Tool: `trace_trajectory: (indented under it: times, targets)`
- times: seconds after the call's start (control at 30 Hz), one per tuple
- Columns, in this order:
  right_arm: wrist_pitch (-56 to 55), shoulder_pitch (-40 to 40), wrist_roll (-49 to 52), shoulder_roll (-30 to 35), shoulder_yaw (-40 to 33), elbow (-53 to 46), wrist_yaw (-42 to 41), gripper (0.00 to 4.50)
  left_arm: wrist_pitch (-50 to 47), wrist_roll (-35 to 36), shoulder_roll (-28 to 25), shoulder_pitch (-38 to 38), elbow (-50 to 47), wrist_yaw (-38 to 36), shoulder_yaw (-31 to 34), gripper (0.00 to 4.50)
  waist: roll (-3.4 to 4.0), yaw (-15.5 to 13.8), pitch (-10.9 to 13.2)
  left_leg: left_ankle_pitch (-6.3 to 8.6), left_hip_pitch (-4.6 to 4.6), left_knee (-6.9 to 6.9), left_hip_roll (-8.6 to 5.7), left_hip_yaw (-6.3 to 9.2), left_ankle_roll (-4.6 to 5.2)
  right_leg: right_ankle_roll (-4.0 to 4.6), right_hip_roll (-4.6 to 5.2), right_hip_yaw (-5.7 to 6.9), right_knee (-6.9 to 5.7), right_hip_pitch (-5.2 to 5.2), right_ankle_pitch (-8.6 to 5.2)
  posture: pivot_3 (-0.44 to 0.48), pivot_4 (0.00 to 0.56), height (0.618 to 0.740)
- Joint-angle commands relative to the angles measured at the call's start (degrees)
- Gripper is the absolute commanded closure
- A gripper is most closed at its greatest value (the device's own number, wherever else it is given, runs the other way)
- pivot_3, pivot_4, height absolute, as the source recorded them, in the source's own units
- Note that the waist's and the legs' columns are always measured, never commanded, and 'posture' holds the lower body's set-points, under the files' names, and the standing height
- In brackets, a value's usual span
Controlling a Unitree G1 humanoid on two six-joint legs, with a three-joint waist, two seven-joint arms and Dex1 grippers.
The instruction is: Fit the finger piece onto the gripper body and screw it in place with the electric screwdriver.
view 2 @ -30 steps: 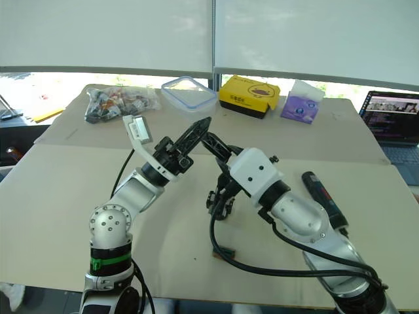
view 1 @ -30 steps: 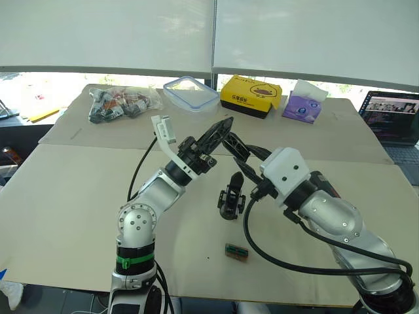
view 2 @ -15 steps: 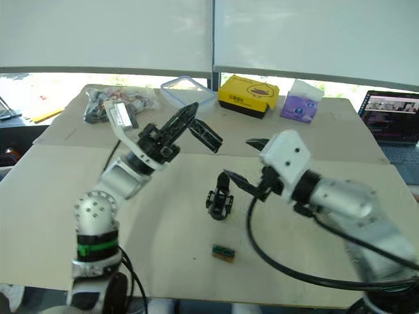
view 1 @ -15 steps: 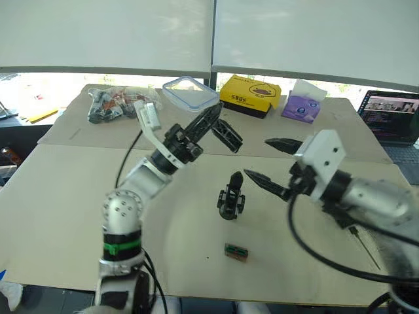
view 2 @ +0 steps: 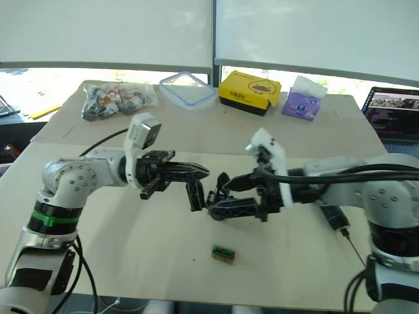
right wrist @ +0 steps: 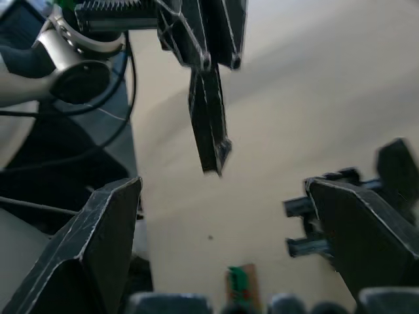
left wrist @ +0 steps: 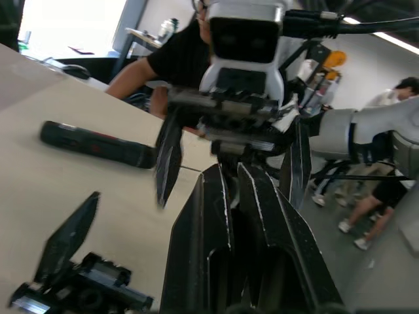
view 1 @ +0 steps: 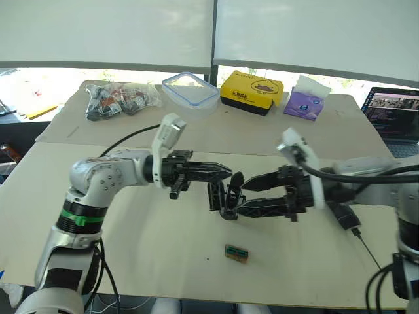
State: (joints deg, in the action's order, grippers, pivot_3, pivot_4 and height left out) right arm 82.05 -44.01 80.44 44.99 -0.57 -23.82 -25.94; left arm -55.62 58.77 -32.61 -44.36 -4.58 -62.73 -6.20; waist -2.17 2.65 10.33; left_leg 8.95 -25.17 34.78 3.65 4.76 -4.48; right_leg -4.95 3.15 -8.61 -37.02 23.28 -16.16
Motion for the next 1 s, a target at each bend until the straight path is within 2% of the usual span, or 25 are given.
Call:
trace_trajectory:
  times: [0.03,0.1,0.4,0.53,0.8,0.83,1.0]
  targets:
    - [0.21,-2.09,4.33,-2.34,1.33,-0.34,6.17,0.04,-0.81,-0.1,1.3,-0.07,-3.0,1.24,0.82,4.5,0.0,-0.03,0.01,0.0,0.0,-0.01,0.01,0.01,0.0,0.0,0.0,0.02,-0.01,0.0,0.0,0.0,0.15,0.74]
    - [-0.92,-2.36,7.97,-3.52,1.72,1.48,9.78,0.04,-1.68,0.69,2.04,0.69,-3.72,2.11,1.51,4.5,0.01,-0.03,0.01,0.0,-0.01,-0.04,0.01,0.01,0.0,-0.01,0.01,0.05,-0.01,0.0,-0.01,0.0,0.15,0.74]
    - [-2.47,-1.91,13.28,-2.58,2.91,1.06,14.37,0.04,-4.69,2.48,3.42,1.64,-4.49,4.17,4.02,4.5,0.02,0.0,0.03,0.0,-0.01,0.08,0.02,0.01,0.01,-0.01,0.0,0.07,-0.05,-0.01,0.0,0.0,0.15,0.74]
    - [-3.22,-1.13,13.65,-1.9,3.39,0.4,14.96,1.15,-5.71,3.56,4.5,2.01,-4.72,5.69,5.2,4.5,0.02,-0.01,0.03,-0.01,-0.01,0.13,0.02,0.01,0.01,-0.02,0.0,0.06,-0.06,-0.03,0.01,0.0,0.15,0.74]
    - [-5.29,0.47,14.53,-0.65,3.18,-0.94,14.64,3.97,-7.84,4.04,3.61,3.9,-7.34,5.09,5.06,4.5,0.03,0.01,0.03,0.0,-0.01,0.07,0.02,0.01,0.01,-0.03,0.0,0.07,-0.05,-0.02,0.01,0.0,0.15,0.74]
    - [-5.42,0.56,14.56,-0.45,3.15,-1.08,14.36,4.1,-7.9,4.1,3.54,3.99,-7.5,5.1,5.09,4.5,0.03,0.0,0.03,0.0,-0.01,0.06,0.03,0.01,0.01,-0.03,-0.01,0.07,-0.05,-0.01,0.01,0.0,0.15,0.74]
    - [-6.64,1.93,13.43,0.41,2.42,-2.69,11.59,4.1,-9.95,6.78,3.42,3.4,-6.82,5.71,6.13,4.5,0.02,-0.02,0.03,-0.01,-0.01,0.15,0.03,0.01,0.01,-0.03,-0.01,0.07,-0.06,-0.04,0.01,0.0,0.15,0.74]
